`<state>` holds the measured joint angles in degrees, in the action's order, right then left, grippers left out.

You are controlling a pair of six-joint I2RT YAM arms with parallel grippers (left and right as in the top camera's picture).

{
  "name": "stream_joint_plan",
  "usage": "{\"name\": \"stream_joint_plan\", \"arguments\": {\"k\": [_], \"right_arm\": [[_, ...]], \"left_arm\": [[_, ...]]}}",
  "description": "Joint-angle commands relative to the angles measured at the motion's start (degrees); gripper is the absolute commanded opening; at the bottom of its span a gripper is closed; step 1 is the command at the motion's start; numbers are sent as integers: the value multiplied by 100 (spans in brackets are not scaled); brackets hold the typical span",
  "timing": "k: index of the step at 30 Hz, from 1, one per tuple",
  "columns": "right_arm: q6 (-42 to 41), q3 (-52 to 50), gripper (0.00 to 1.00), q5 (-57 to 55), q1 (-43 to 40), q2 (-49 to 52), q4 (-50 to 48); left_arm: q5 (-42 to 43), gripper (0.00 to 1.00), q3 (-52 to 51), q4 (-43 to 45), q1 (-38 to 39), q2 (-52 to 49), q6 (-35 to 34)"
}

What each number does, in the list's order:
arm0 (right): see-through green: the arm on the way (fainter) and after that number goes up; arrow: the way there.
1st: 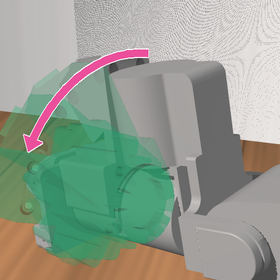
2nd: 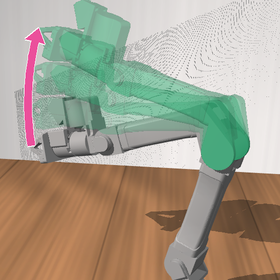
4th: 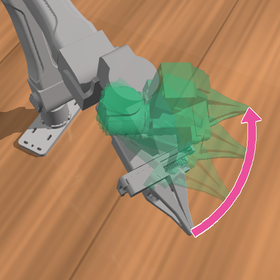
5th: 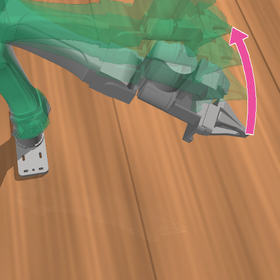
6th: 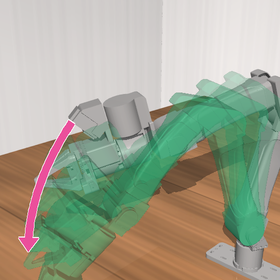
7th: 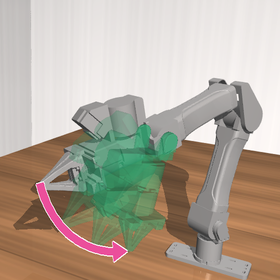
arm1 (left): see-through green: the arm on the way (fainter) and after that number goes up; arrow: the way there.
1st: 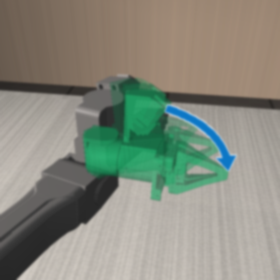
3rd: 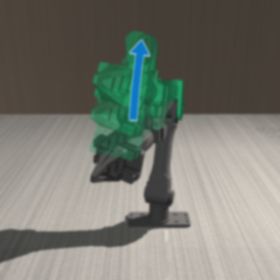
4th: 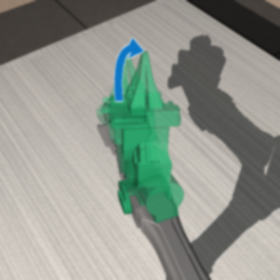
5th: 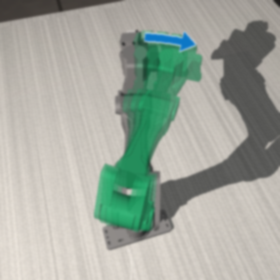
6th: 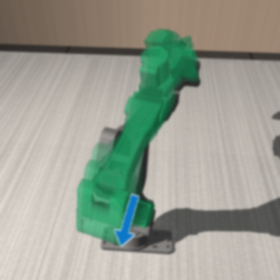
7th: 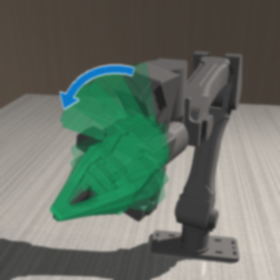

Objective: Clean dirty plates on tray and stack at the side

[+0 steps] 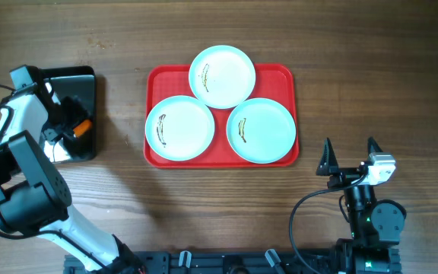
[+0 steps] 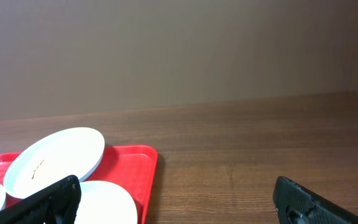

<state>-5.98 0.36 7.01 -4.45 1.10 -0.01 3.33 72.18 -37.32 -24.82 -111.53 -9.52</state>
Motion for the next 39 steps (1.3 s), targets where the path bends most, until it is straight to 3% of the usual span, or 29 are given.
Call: {"name": "stream_joint_plan", "arguments": {"k": [1,10,23,26,28,30,34,39], "right_arm": [[-57,-7,100,-61,-24,-28,-33],[-59,-7,100,-61,-24,-31,-33],[-59,-7,100,-61,-24,-28,-33],[-59,-7,100,-61,-24,-28,-33],[-59,-7,100,-61,-24,-28,-33],[-59,-7,100,-61,-24,-28,-33],[-59,-7,100,-61,-24,-28,-33],[-59,-7,100,-61,-24,-28,-33]], "left_arm": [[549,84,-94,101,-4,94,9],[433,67,-94,81,-4,31,11],[-461,66,-94,2,37,-157,11],[-634,57,-94,4,96,-157,52],[-693,42,-94,2,122,-157,153],[-741,37,-94,22,131,-157,162],[-796,6,-94,66,109,-157,155],[-793,4,-83,170,103,-151,2]]}}
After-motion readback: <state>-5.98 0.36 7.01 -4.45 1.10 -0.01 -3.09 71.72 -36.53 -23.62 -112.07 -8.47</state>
